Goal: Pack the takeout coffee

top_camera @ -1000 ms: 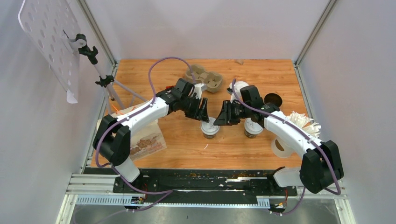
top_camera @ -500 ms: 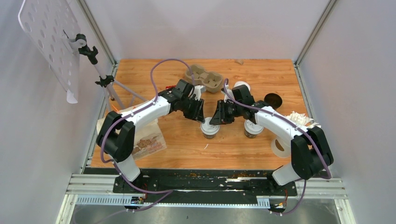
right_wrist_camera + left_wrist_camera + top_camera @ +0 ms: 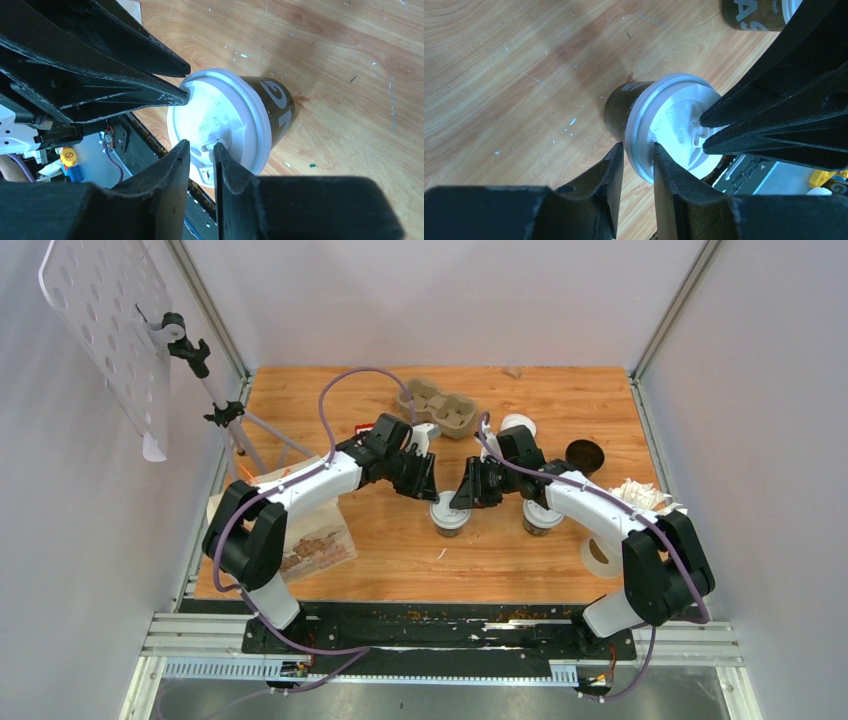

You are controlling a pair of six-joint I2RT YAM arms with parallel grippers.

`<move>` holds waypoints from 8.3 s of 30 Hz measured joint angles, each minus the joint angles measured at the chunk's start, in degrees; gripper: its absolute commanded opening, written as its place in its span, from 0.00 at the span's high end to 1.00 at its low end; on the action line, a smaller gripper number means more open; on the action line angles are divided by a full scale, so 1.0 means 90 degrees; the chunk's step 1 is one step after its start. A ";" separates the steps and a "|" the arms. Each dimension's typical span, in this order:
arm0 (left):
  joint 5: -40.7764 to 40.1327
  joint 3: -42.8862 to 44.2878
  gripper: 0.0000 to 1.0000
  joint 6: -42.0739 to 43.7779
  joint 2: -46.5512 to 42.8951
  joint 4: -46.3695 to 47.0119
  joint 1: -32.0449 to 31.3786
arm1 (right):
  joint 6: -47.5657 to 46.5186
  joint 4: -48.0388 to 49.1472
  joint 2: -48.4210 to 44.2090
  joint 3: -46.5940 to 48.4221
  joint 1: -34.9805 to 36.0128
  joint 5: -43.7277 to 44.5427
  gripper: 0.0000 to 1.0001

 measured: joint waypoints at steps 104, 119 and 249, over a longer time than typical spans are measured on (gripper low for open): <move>-0.1761 0.2327 0.00 0.0855 -0.4002 -0.3803 0.0019 | -0.1571 -0.2856 0.1285 0.2596 0.2154 0.4303 0.37; -0.1756 0.2293 0.00 0.0852 -0.4039 -0.3791 0.0019 | -0.1406 -0.3349 0.0491 0.2210 0.2055 0.4308 0.37; -0.1877 0.0661 0.00 -0.0420 -0.4806 -0.3082 0.0019 | 0.0148 -0.1139 -0.1154 -0.1282 0.5241 0.4869 0.35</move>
